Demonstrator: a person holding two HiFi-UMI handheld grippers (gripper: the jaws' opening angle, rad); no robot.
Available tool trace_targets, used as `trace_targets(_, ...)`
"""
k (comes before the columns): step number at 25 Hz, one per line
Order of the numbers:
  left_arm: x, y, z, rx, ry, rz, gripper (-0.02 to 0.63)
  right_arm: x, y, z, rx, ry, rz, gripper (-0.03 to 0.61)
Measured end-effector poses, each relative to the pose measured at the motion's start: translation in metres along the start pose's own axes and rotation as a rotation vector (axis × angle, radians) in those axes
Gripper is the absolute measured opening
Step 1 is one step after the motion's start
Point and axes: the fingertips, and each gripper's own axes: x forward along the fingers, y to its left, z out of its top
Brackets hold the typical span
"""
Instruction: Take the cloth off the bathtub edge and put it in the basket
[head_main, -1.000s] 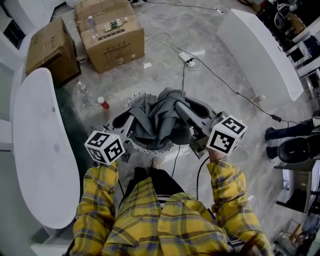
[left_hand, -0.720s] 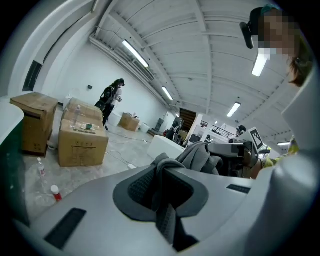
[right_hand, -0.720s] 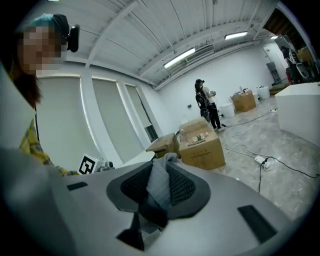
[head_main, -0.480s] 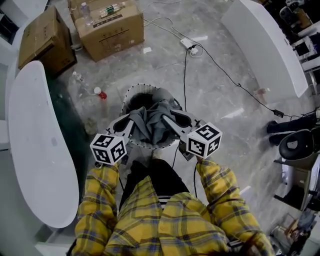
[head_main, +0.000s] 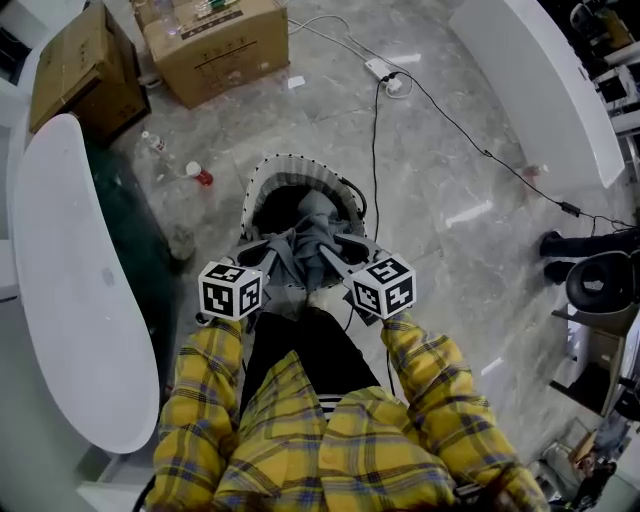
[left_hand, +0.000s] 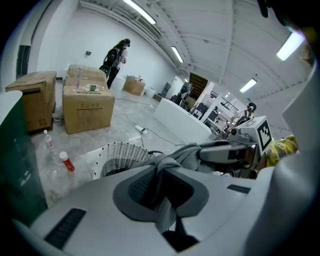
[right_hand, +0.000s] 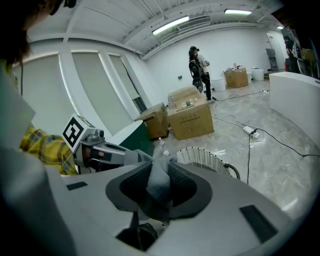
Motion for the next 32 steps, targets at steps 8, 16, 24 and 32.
trace_targets(8,0.006,0.004,-0.008,0.054,0.063,0.089,0.1,-0.006,-0.017,-0.014,0.032,0.019,-0.081,0.112)
trace_targets(16,-0.003,-0.007,0.011,0.03,-0.03,0.095,0.112,-0.018,-0.02,-0.008,0.048,-0.006,-0.071,0.085)
trace_targets(24,-0.035,-0.024,0.04,-0.052,-0.211,0.065,0.073,-0.032,-0.013,0.004,0.081,-0.057,-0.089,0.066)
trace_targets(32,-0.071,-0.039,0.056,-0.068,-0.336,0.041,0.058,-0.054,0.003,0.03,0.087,-0.146,-0.1,0.052)
